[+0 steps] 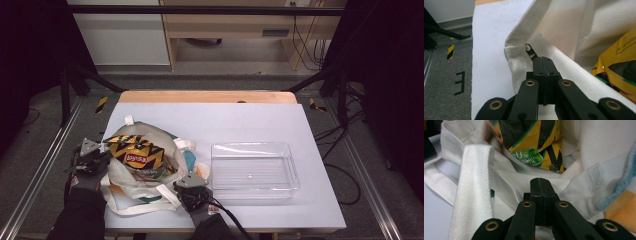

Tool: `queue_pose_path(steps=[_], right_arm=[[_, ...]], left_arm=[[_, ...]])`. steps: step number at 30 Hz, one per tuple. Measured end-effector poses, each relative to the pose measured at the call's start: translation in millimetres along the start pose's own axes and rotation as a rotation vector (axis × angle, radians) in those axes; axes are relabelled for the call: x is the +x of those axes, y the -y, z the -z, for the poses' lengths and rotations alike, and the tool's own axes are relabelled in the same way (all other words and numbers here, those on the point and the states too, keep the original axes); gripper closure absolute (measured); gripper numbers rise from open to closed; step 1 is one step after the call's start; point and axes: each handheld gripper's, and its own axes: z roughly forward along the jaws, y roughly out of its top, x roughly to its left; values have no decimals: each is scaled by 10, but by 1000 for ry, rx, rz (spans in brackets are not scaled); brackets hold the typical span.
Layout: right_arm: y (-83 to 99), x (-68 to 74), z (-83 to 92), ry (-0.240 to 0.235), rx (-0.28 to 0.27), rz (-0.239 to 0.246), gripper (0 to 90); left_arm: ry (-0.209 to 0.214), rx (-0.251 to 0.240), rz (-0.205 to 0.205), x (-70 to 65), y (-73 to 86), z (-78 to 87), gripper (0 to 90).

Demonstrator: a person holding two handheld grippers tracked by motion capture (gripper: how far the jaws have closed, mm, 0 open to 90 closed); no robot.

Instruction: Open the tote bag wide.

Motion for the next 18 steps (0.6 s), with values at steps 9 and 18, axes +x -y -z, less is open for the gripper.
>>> queue_pose_path(steps=[9, 18], right_arm=[[-170, 19, 213, 20, -97, 1, 874], [-371, -90, 375, 162, -135, -6, 900]], left_arm=[[38, -154, 36, 9, -127, 463, 877], [105, -127, -45, -260, -93, 576, 891]])
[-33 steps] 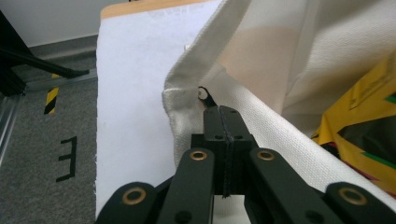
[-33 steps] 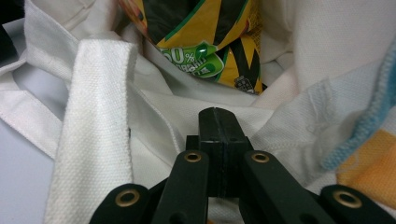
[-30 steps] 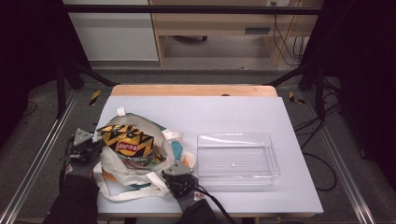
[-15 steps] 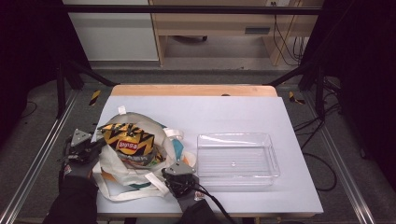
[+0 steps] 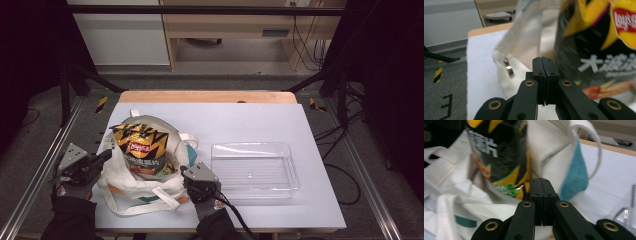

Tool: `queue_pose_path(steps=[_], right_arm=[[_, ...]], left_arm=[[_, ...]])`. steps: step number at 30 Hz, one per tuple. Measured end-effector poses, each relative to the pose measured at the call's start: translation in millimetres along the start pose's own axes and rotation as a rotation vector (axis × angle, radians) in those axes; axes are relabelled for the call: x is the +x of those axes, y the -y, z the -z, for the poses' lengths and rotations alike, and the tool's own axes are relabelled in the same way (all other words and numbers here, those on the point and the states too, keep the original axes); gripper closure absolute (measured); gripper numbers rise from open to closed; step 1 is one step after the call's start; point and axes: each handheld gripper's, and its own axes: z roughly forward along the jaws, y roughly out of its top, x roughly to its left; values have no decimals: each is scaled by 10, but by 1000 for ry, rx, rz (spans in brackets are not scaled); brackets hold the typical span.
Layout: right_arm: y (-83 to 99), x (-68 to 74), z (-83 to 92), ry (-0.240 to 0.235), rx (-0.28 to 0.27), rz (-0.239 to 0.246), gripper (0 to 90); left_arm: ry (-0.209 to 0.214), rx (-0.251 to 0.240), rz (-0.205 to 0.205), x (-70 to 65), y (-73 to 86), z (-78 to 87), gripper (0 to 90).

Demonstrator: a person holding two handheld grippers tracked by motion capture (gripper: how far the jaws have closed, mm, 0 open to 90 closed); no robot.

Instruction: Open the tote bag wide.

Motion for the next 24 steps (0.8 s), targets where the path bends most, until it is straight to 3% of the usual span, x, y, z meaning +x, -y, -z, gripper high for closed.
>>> queue_pose_path(steps=[7, 14, 24], right_arm=[[34, -83, -55, 56, 38, -8, 900], [66, -90, -129, 99, 80, -10, 900], [89, -57, -205, 151, 133, 4, 900]], left_arm=[[12, 64, -26, -50, 180, -12, 895], [20, 96, -16, -36, 263, -55, 895], [19, 98, -17, -34, 271, -69, 895]])
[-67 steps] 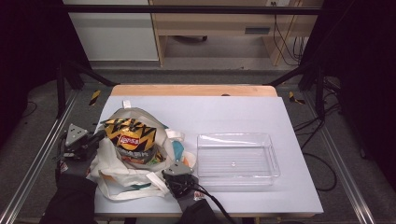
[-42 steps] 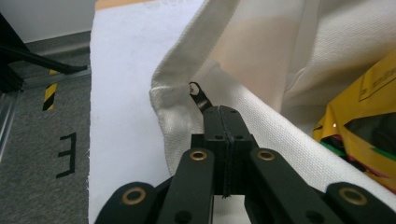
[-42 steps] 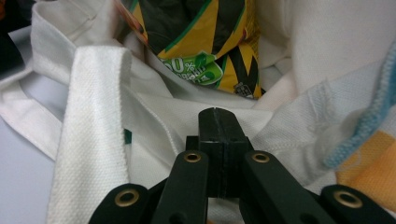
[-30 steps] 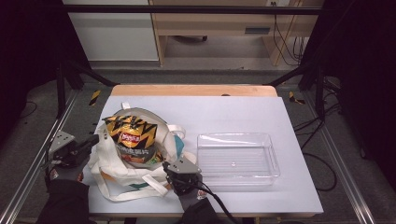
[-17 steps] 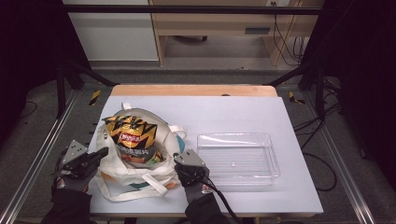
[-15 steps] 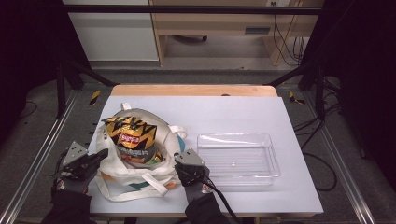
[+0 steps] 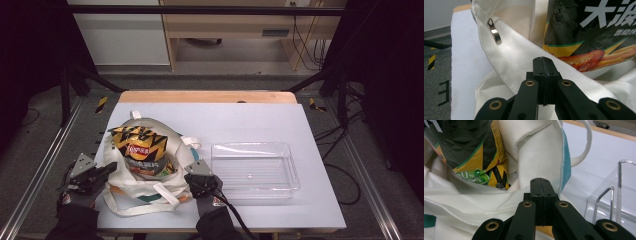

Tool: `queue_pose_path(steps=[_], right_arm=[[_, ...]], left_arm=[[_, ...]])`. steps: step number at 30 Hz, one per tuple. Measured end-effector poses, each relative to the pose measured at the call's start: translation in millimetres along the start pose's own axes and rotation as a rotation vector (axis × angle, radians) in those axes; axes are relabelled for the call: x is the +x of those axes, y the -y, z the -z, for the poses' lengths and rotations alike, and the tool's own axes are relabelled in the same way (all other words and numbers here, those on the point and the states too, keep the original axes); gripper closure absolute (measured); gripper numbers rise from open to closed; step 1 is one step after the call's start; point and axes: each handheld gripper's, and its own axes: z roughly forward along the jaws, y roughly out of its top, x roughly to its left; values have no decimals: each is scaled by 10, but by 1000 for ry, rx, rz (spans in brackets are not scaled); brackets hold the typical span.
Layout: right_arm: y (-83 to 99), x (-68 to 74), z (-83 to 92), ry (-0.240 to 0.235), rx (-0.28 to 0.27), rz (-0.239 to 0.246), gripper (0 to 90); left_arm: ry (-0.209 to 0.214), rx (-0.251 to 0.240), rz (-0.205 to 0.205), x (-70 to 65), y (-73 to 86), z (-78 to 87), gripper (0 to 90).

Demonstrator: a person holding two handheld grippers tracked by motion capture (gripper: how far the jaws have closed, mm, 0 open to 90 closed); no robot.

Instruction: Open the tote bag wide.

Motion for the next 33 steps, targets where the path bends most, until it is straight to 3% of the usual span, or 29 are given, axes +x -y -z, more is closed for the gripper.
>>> queue_pose_path(steps=[5, 10, 17, 23, 33], right_arm=[[-11, -27, 16, -42, -10, -21, 879], [-62, -47, 112, -137, -69, -26, 716], [-169, -103, 266, -208, -163, -14, 569], [-252, -286, 343, -235, -196, -43, 494], [-443, -488, 489, -265, -256, -61, 435]], left_arm=[[1, -26, 5, -6, -34, 45, 892], [7, -76, 18, -29, -121, 133, 826], [18, -143, 51, -67, -293, 285, 663], [26, -173, 87, -92, -403, 371, 550], [16, -218, 96, -145, -549, 475, 441]])
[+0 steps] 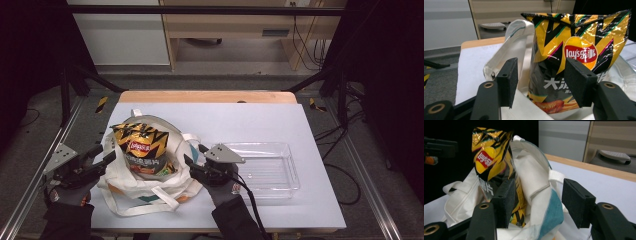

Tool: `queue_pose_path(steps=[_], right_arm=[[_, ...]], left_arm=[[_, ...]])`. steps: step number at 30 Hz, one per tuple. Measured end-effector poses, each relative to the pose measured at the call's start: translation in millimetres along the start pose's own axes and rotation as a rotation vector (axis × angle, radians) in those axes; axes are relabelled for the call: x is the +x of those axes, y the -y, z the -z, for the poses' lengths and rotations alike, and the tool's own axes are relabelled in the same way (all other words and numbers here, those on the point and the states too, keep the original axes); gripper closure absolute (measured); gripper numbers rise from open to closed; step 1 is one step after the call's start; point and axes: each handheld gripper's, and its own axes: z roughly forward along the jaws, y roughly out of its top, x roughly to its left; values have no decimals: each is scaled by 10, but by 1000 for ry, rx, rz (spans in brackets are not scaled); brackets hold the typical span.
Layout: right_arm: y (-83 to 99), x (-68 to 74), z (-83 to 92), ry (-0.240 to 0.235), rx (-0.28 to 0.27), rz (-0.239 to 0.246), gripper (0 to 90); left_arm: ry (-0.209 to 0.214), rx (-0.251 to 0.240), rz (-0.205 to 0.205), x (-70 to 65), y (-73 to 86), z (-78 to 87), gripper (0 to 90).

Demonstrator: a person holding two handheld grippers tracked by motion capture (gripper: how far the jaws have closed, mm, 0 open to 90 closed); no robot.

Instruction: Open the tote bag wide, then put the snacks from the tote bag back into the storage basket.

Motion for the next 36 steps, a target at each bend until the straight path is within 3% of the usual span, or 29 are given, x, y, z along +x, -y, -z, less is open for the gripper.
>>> queue_pose_path(steps=[15, 36], right_arm=[[-375, 33, -53, -37, -21, 31, 414], [-571, 155, -237, -72, -25, 28, 432]], left_arm=[[-9, -55, -12, 29, -275, 77, 405], [-18, -28, -39, -72, -469, -221, 425]])
